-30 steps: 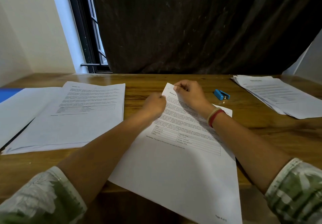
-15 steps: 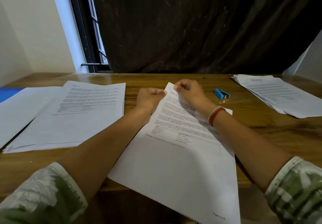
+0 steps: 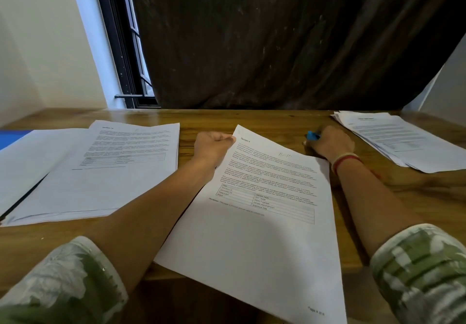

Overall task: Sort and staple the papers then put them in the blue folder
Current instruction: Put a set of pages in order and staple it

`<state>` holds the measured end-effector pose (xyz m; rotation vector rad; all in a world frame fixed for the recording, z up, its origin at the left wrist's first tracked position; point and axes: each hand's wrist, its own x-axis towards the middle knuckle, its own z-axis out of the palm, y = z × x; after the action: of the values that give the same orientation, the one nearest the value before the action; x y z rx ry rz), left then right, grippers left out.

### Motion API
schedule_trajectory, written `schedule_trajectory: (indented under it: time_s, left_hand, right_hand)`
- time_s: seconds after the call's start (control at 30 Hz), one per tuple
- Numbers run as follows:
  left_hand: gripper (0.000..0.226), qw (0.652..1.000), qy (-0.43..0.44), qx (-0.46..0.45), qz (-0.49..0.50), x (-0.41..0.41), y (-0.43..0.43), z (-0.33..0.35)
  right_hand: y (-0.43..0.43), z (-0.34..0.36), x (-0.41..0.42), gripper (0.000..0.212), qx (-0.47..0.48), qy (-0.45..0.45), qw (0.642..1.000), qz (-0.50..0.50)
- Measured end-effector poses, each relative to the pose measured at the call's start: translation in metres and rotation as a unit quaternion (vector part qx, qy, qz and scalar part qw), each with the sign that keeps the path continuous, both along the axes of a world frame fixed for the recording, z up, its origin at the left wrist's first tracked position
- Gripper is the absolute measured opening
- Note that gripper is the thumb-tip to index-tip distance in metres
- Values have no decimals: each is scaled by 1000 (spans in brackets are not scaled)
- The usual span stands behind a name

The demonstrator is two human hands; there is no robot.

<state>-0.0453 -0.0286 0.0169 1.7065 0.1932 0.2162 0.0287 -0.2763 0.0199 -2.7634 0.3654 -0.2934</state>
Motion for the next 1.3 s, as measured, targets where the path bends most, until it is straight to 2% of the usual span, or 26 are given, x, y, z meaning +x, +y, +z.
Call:
schedule_trajectory:
  time_s: [0.07, 0.13, 0.17, 0.2, 0.23, 0.27, 0.3, 0.33, 0.37, 0.4, 0.43, 0.5, 0.6, 0.67, 0.7, 0.77, 0.8, 0.87, 1.03, 1.3]
  left_hand:
    - [12, 1000, 0, 0, -3, 0, 0, 0]
    - [10, 1000, 3, -3, -4, 1, 1, -1]
    - [9, 1000, 4, -3, -5, 2, 1, -2]
    - [7, 1000, 5, -1, -7, 2, 1, -2]
    - [7, 1000, 5, 4, -8, 3, 1, -2]
    - [7, 1000, 5, 8, -10, 3, 1, -3]
    - [8, 1000, 4, 10, -12, 4, 1, -3]
    - [8, 1000, 3, 11, -15, 4, 1, -3]
    - [9, 1000, 2, 12, -16, 4, 0, -3]
    - [8, 1000, 0, 14, -17, 4, 0, -4]
    - [8, 1000, -2, 16, -17, 4, 0, -4]
    - [7, 1000, -6, 20, -16, 3, -1, -4]
    - [7, 999, -13, 29, -12, 4, -2, -4]
    - [8, 999, -22, 36, -11, 4, -4, -5]
    - [8, 999, -28, 43, -10, 4, -5, -6]
    - [7, 997, -45, 56, -10, 5, -7, -6]
    - [9, 996, -56, 64, -8, 6, -9, -6]
    - [12, 993, -83, 89, -3, 7, -11, -7]
    - [11, 979, -138, 150, -1, 6, -14, -7]
    - [11, 973, -150, 174, 8, 5, -13, -7]
  right_hand:
    - [1, 0, 3, 40, 16, -8, 1000, 1]
    - [4, 6, 4, 43, 88, -27, 996, 6]
    - [7, 11, 4, 45, 181, -39, 983, 6]
    - [9, 17, 3, 45, 326, -49, 944, 11]
    - [12, 24, 0, 42, 489, -51, 870, 35]
    - [15, 30, -3, 38, 636, -49, 767, 75]
    - [18, 34, -8, 35, 741, -49, 661, 110]
    - [20, 36, -12, 34, 803, -45, 579, 132]
    - [24, 38, -16, 35, 838, -34, 524, 149]
    - [28, 38, -19, 38, 854, -22, 493, 163]
    - [34, 39, -22, 40, 860, -11, 481, 171]
    - [48, 41, -28, 39, 848, 8, 502, 170]
    - [68, 40, -36, 34, 796, 29, 589, 139]
    - [81, 37, -38, 35, 729, 13, 674, 120]
    - [86, 34, -38, 38, 673, -6, 730, 117]
    - [93, 27, -36, 40, 520, -66, 842, 125]
    - [96, 24, -34, 39, 458, -99, 874, 130]
    - [98, 20, -32, 35, 397, -135, 897, 141]
    - [101, 14, -31, 32, 318, -154, 920, 171]
    - [101, 12, -28, 27, 345, -147, 911, 169]
